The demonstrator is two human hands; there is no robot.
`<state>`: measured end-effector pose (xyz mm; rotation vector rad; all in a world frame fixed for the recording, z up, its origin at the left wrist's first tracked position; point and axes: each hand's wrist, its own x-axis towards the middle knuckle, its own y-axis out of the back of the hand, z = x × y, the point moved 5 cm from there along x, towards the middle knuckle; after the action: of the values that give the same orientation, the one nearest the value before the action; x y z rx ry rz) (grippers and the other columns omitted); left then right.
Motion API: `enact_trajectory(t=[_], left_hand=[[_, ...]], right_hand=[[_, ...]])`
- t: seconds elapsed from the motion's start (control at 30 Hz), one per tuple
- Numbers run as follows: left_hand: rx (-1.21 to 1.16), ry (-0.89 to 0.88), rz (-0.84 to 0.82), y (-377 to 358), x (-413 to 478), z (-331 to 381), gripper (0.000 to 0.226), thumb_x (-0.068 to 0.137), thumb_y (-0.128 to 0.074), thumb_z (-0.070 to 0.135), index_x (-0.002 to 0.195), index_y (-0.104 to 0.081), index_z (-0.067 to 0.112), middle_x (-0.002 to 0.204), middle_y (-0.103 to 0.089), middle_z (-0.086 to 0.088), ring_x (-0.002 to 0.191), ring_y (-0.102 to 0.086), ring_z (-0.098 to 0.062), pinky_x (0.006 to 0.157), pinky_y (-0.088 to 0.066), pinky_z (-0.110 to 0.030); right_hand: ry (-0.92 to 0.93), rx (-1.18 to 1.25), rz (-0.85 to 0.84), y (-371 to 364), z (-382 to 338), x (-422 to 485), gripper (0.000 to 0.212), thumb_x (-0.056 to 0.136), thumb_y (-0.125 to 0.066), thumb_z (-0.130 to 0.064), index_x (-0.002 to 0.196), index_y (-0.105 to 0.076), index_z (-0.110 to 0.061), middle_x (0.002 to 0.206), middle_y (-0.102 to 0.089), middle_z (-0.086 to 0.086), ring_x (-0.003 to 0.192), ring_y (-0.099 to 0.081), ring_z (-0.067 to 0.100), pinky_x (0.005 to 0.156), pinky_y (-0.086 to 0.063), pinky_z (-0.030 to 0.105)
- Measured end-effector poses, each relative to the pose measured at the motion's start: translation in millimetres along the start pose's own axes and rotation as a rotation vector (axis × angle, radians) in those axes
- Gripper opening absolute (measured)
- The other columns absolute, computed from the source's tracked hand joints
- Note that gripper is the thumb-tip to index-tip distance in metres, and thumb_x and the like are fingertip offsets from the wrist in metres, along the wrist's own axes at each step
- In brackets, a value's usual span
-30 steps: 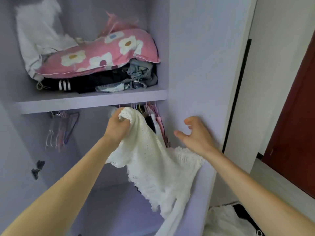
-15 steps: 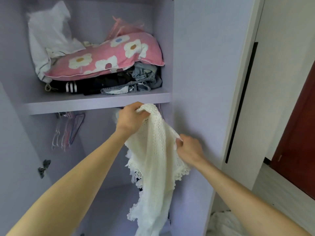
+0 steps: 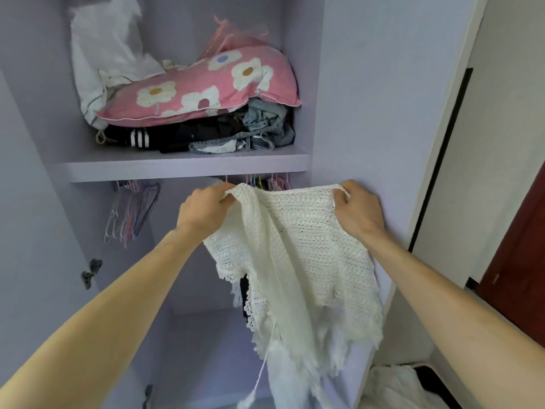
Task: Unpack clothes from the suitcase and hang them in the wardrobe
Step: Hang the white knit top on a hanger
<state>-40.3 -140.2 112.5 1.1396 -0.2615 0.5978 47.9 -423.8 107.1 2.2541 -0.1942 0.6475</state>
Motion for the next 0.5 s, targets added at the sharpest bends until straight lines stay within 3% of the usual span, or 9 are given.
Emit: enact_trajectory(t=[0.03, 0.1, 0.13, 0.2, 0.27, 0.3, 0.37, 0.43, 0.5], left_hand=[[-0.072, 0.034, 0.006, 2, 1, -1, 0.022, 0.101, -0.045, 0.024, 0.103, -0.067, 0.024, 0.089, -0.068, -0.005, 0.079, -0.056, -0.03, 0.061, -0.036, -0.033], [-0.216, 0.082, 0.015, 6, 3, 1, 0.03, 0.096, -0.046, 0.017, 0.066, -0.043, 0.016, 0.062, -0.048, -0.001, 0.063, -0.04, -0.022, 0.053, -0.028, -0.032], [-0.258, 0.078, 0.012, 7, 5, 6, 0.034, 0.094, -0.048, 0.016, 0.063, -0.033, 0.015, 0.058, -0.039, 0.0, 0.059, -0.033, -0.018, 0.052, -0.026, -0.032], [-0.306, 0.028, -0.02, 12, 6, 22, 0.034, 0.092, -0.054, 0.016, 0.061, -0.04, 0.014, 0.056, -0.042, 0.002, 0.056, -0.033, -0.014, 0.054, -0.029, -0.031], [-0.354, -0.037, -0.071, 12, 8, 42, 0.021, 0.092, -0.058, 0.019, 0.072, -0.065, 0.017, 0.069, -0.063, 0.004, 0.064, -0.05, -0.01, 0.061, -0.04, -0.027], [-0.383, -0.051, -0.1, 11, 8, 51, 0.015, 0.092, -0.06, 0.02, 0.084, -0.072, 0.018, 0.078, -0.069, 0.006, 0.072, -0.056, -0.008, 0.067, -0.044, -0.025], [-0.425, -0.076, -0.145, 7, 9, 66, 0.015, 0.091, -0.061, 0.019, 0.096, -0.076, 0.018, 0.09, -0.074, 0.006, 0.086, -0.063, -0.01, 0.078, -0.05, -0.026], [-0.522, -0.077, -0.187, 2, 7, 72, 0.016, 0.091, -0.063, 0.019, 0.1, -0.075, 0.018, 0.096, -0.074, 0.005, 0.091, -0.066, -0.009, 0.083, -0.052, -0.026], [-0.779, -0.002, -0.204, -4, -2, 65, 0.02, 0.093, -0.064, 0.021, 0.112, -0.071, 0.02, 0.105, -0.071, 0.006, 0.097, -0.065, -0.009, 0.085, -0.052, -0.025]], right_hand=[[-0.008, -0.024, 0.001, -1, 0, 1, 0.03, 0.1, -0.042, -0.036, 0.115, -0.06, -0.018, 0.099, -0.071, 0.006, 0.096, -0.065, 0.031, 0.083, -0.053, 0.039], [-0.025, -0.117, -0.019, -2, -3, -1, 0.03, 0.098, -0.045, -0.039, 0.118, -0.06, -0.023, 0.102, -0.071, 0.003, 0.099, -0.065, 0.03, 0.082, -0.052, 0.037], [-0.03, -0.101, -0.062, -4, -5, -4, 0.03, 0.095, -0.05, -0.041, 0.12, -0.059, -0.027, 0.106, -0.07, 0.0, 0.103, -0.064, 0.027, 0.085, -0.052, 0.036], [-0.026, 0.172, -0.301, -17, -16, -16, 0.047, 0.088, -0.066, -0.043, 0.131, -0.053, -0.029, 0.123, -0.061, -0.009, 0.117, -0.057, 0.016, 0.097, -0.045, 0.034], [-0.026, 0.421, -0.614, -36, -36, -36, 0.073, 0.08, -0.074, -0.052, 0.142, -0.042, -0.032, 0.133, -0.048, -0.02, 0.124, -0.047, 0.006, 0.105, -0.038, 0.032], [0.001, 0.461, -0.688, -45, -46, -42, 0.074, 0.077, -0.076, -0.055, 0.14, -0.044, -0.034, 0.132, -0.05, -0.023, 0.12, -0.05, 0.002, 0.105, -0.039, 0.031], [0.061, 0.473, -0.63, -62, -57, -42, 0.049, 0.078, -0.077, -0.051, 0.12, -0.06, -0.034, 0.112, -0.066, -0.02, 0.102, -0.062, 0.002, 0.091, -0.048, 0.025], [0.025, 0.474, -0.454, -67, -59, -33, 0.021, 0.084, -0.072, -0.044, 0.099, -0.068, -0.03, 0.083, -0.068, -0.013, 0.079, -0.064, 0.009, 0.066, -0.047, 0.021], [-0.04, 0.507, -0.369, -66, -56, -23, 0.018, 0.089, -0.067, -0.04, 0.098, -0.069, -0.024, 0.078, -0.066, -0.011, 0.074, -0.062, 0.011, 0.06, -0.042, 0.021]])
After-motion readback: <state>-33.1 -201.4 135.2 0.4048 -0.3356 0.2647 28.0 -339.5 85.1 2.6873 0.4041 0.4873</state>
